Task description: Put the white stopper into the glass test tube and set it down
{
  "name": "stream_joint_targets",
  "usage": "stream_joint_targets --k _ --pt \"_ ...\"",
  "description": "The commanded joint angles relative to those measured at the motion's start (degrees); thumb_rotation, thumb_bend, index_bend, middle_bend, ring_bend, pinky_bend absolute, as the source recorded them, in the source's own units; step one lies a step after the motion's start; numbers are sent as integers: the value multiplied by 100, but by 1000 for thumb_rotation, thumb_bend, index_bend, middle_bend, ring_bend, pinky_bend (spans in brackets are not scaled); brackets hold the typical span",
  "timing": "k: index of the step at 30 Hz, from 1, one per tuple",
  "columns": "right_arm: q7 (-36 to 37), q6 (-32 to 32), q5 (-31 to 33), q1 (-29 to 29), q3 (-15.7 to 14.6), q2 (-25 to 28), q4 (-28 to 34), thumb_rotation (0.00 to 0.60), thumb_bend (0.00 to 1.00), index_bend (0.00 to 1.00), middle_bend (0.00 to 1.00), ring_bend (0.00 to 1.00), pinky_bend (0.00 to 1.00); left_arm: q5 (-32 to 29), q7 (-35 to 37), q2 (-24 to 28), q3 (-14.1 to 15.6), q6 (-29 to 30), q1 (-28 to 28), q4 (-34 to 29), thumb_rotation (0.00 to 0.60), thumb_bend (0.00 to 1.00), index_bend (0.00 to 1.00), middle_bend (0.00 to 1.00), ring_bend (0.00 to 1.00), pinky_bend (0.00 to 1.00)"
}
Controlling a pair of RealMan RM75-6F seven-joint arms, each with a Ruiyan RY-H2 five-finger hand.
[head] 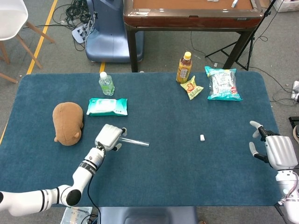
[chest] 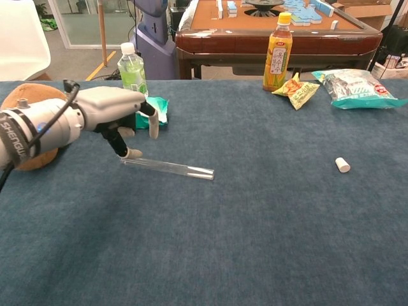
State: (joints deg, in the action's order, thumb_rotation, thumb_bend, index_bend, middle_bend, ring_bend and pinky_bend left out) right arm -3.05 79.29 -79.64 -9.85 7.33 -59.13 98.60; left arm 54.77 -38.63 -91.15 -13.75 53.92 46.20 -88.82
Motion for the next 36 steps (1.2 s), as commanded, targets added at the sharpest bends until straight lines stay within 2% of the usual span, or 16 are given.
stream_joint_targets --k 1,14,24,36 --pt "33 -3 -5 13 -15 7 -23 600 426 201 466 497 564 -345 -279 -284 9 4 236 262 600 258 423 1000 1000 1000" --pt "258 -29 -19 59 -68 19 -142 600 424 201 479 514 564 -1605 -992 -807 13 84 825 619 600 257 397 1000 1000 1000" --pt "392 0 -33 134 -115 58 -202 600 423 201 484 520 564 -2301 -1356 -1157 0 227 1168 1032 600 258 415 1000 1000 1000" --pt "502 45 -52 193 -131 76 -263 600 423 201 486 522 564 -2580 -1329 -1291 -4 268 1315 1216 600 258 452 1000 1000 1000"
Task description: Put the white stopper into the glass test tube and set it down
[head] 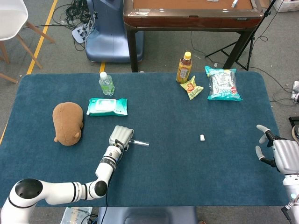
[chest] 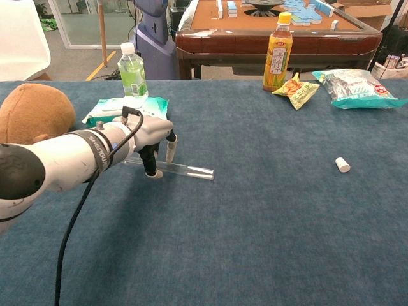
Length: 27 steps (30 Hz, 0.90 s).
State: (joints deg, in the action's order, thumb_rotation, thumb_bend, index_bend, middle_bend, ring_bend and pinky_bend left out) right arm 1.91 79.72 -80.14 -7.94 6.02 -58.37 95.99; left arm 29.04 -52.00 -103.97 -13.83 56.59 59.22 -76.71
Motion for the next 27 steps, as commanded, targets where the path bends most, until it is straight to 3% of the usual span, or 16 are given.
stream_joint_targets --k 1,27 --pt "12 2 -3 5 -1 1 -4 600 423 201 486 522 564 -10 13 -15 7 2 22 9 600 258 454 1000 1000 1000" --pt "126 43 1 87 -10 22 -61 600 423 201 492 528 564 -260 78 -157 65 -44 163 246 600 323 500 1000 1000 1000"
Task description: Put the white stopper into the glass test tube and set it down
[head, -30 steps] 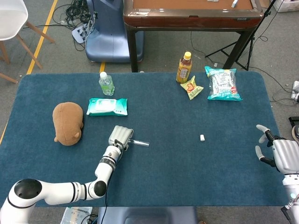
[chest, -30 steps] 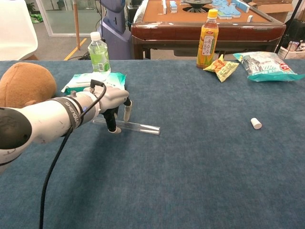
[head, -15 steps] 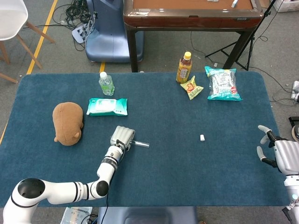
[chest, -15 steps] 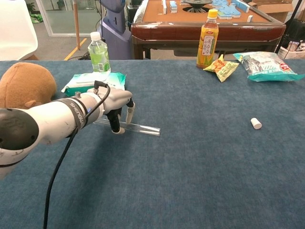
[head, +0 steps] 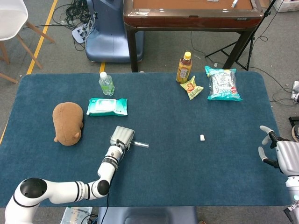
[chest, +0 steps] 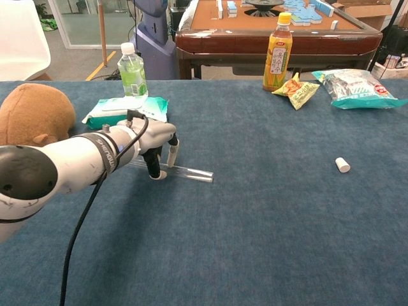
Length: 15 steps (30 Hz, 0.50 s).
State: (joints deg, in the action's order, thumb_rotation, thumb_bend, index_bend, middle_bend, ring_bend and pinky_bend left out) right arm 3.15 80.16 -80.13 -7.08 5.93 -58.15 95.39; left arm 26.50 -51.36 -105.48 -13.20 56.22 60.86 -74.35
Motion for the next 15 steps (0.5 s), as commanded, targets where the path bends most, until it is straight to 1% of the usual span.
stream_joint_targets --k 1,7,10,15 --pt "1 -1 1 2 1 0 -2 600 423 201 492 529 564 -8 28 -7 -2 -9 -2 12 600 322 504 1000 1000 1000" --pt "1 36 1 20 13 0 0 600 423 201 495 532 564 66 124 4 18 -1 -31 6 600 320 530 1000 1000 1000" --pt "-19 42 20 27 19 -9 -3 600 423 201 498 536 564 161 306 51 -6 -8 -97 -59 600 319 538 1000 1000 1000" --pt "-293 -16 -13 -39 24 32 167 600 417 201 500 541 564 648 843 239 24 102 -357 -301 600 319 556 1000 1000 1000"
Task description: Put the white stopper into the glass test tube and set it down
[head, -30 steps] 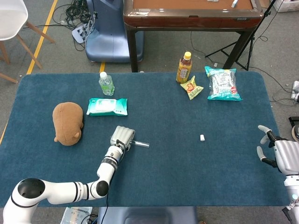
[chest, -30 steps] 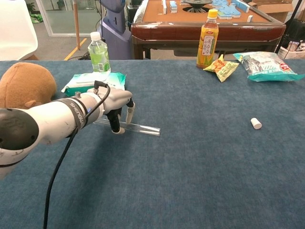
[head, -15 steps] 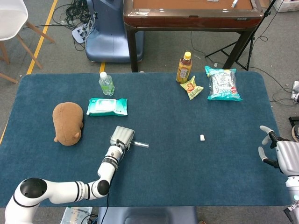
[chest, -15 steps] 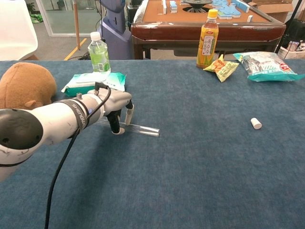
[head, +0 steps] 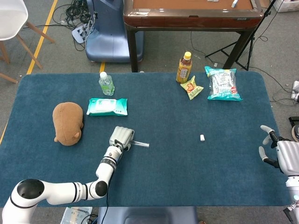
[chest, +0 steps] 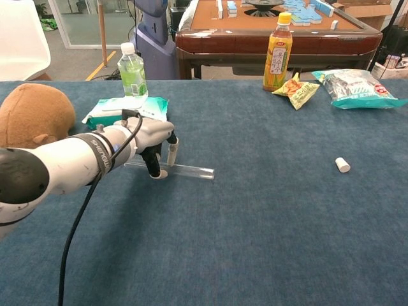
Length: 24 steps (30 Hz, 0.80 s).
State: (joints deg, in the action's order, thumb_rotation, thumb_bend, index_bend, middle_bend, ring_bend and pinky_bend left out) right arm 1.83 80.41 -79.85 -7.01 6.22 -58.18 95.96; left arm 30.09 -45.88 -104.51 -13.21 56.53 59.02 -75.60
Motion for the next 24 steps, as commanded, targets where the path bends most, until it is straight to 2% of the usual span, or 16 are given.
stream_joint_targets --k 1,4,7,11,15,17,20,24 --pt "-251 -60 -70 -70 -10 49 155 600 415 201 505 552 564 373 386 199 29 101 -225 -248 600 319 557 1000 1000 1000" --pt "-521 -179 -151 -181 -24 66 295 600 414 201 539 615 606 616 668 416 29 204 -398 -553 600 319 559 1000 1000 1000" --pt "-738 -447 -193 -347 -55 81 415 600 414 201 587 686 716 819 887 664 27 310 -553 -919 600 319 561 1000 1000 1000" --pt "-1126 -1043 -136 -646 -145 87 571 600 418 201 710 822 871 1043 1018 966 65 478 -714 -1418 600 319 563 1000 1000 1000" --pt "-1450 -1697 140 -950 -207 33 627 600 480 201 834 943 982 1223 1026 1151 135 651 -821 -1779 600 318 566 1000 1000 1000" --pt "-1556 -1929 300 -1068 -214 -52 588 600 521 201 898 987 999 1288 1031 1214 169 714 -866 -1911 600 318 565 1000 1000 1000" --pt "-1707 -2352 646 -1263 -238 -183 489 600 578 201 982 1000 1000 1362 1044 1289 212 796 -932 -2064 600 318 566 1000 1000 1000" --pt "-1876 -2881 1068 -1523 -295 -278 431 600 637 201 1000 1000 1000 1415 1072 1356 251 847 -999 -2182 600 319 566 1000 1000 1000"
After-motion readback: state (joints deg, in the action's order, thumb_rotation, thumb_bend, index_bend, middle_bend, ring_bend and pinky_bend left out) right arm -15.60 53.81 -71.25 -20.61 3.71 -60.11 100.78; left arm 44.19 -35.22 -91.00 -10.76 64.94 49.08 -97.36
